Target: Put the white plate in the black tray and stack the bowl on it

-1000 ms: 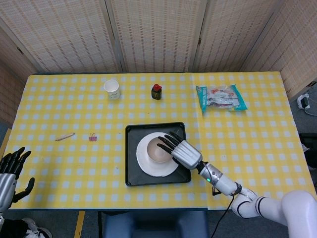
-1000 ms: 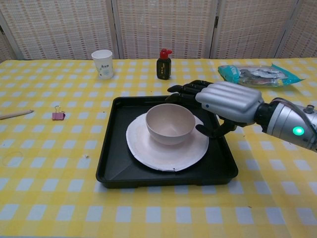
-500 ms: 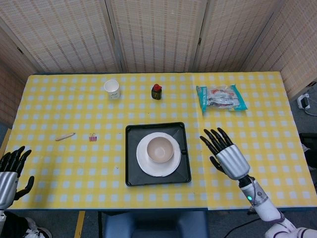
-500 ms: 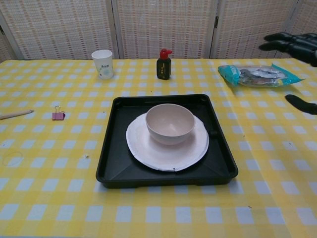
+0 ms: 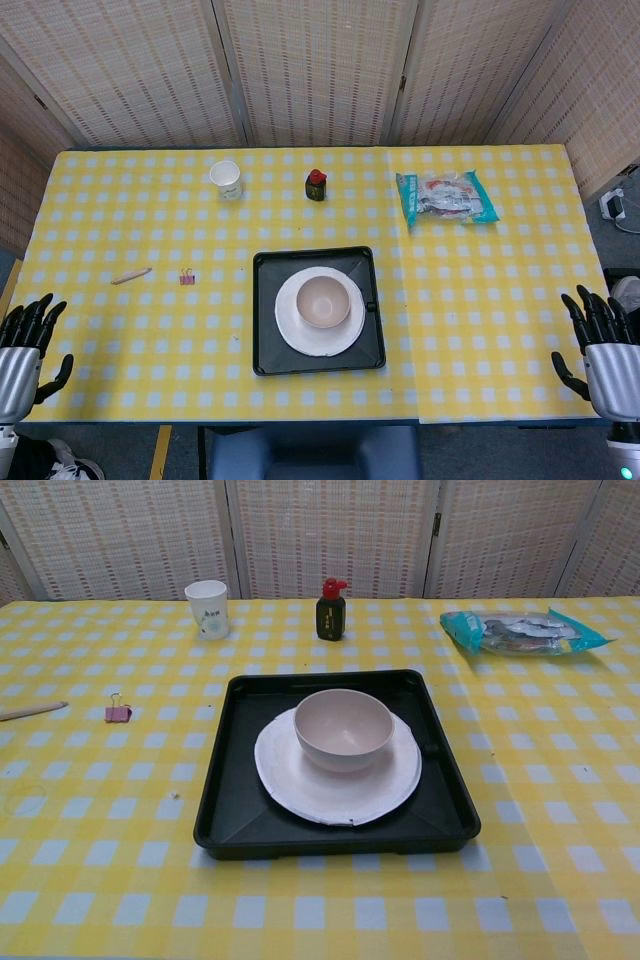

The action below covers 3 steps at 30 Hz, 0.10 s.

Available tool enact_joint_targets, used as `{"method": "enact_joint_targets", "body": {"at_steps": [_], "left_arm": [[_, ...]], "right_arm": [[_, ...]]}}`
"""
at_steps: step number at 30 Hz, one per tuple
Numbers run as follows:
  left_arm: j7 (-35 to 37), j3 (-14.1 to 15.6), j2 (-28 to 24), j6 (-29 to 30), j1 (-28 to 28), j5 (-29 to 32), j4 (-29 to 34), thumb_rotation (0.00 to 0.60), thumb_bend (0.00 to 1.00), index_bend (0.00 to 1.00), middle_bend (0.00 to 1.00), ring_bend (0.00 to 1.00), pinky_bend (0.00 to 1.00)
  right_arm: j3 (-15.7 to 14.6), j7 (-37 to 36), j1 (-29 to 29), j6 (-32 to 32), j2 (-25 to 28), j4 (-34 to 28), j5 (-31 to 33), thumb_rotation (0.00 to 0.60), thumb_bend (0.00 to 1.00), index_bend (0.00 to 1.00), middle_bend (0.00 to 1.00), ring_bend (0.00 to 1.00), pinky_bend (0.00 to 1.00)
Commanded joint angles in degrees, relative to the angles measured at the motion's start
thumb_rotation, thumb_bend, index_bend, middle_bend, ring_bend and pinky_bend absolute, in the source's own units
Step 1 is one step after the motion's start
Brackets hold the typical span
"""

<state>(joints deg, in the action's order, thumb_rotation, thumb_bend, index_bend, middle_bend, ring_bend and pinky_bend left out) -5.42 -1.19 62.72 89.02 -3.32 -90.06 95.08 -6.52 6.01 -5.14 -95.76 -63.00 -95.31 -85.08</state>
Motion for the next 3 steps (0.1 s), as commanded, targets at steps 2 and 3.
{"method": "enact_joint_targets", "body": {"at_steps": [2,3], "left_arm": [[-0.22,0.08,0.26,0.01,0.06,0.00,-0.22,0.600,0.48,0.00,0.00,0.00,0.00],[-0.18,0.02,0.29,-0.18,0.01,0.23,-0.28,0.600,0.48,0.00,0.00,0.00,0.00]], "right_arm": [[0.46,-1.12,-0.64,4.41,1.49,-1.27,0.48,0.600,0.39,0.00,0.00,0.00,0.00],[0.73,-1.01,-0.57,4.37,1.37,-1.20,0.27,0.600,0.39,0.00,0.00,0.00,0.00]]}}
